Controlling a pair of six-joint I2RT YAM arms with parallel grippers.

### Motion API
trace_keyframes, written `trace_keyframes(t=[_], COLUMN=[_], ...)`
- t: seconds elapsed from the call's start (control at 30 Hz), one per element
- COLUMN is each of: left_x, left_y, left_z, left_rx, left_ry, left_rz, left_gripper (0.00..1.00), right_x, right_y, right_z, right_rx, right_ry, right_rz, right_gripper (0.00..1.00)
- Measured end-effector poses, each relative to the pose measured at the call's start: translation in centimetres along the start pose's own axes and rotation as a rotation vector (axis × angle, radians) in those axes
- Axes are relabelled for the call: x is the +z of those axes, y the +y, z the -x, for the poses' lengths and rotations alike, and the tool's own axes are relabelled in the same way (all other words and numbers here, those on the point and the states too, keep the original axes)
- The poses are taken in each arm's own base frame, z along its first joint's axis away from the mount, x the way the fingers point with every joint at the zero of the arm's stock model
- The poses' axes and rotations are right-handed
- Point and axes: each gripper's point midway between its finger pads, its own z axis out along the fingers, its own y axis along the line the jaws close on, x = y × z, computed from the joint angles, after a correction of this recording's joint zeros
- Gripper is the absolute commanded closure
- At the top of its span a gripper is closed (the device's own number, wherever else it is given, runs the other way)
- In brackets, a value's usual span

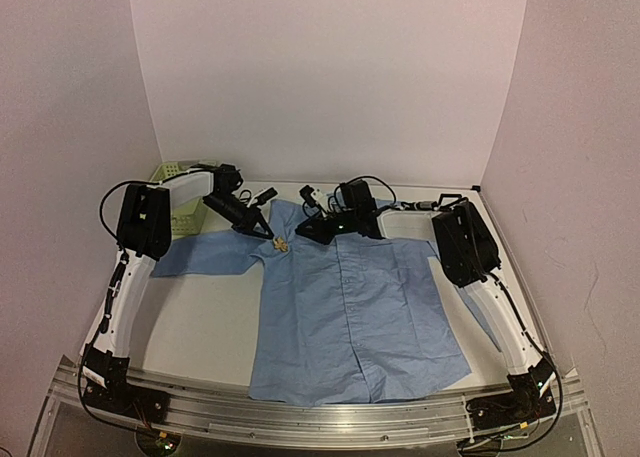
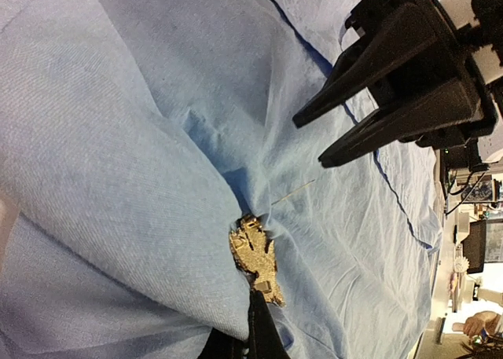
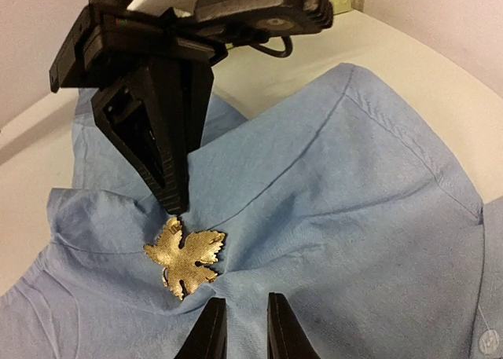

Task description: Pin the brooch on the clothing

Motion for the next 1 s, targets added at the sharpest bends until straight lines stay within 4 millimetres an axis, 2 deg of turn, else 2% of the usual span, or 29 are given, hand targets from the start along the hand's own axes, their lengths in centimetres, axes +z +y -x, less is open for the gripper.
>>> trace_keyframes(t=[0.17,0.23,0.33,0.4,0.57,1.0], left_x=[0.30,0.32,0.40,0.42,0.42,0.42], left_y=[0.42,0.49,0.58,0.59,0.60,0.59], left_z=[-0.35,-0.31,-0.28,-0.33,-0.32,-0.32], left_rx=[-0.005,-0.004,0.000,-0.002,-0.002,-0.017], left_ry=[0.003,0.002,-0.002,-0.001,-0.001,-0.001], left_rz=[0.007,0.009,0.010,0.010,0.010,0.010], left_gripper=[1.00,1.00,1.00,1.00,1.00,1.00], right_x=[-0.47,-0.46,-0.46,-0.45,-0.42,-0.16], right_y=[0.18,0.42,0.62,0.64,0.35,-0.09], right_z=[-0.07,-0.07,-0.14,-0.14,-0.44,-0.91], right_rx=[0.199,0.258,0.332,0.391,0.496,0.615], right_ry=[0.001,0.003,0.008,0.010,0.016,0.020], right_rz=[0.044,0.057,0.067,0.067,0.049,0.018], right_gripper=[0.75,0.77,0.94,1.00,1.00,1.00])
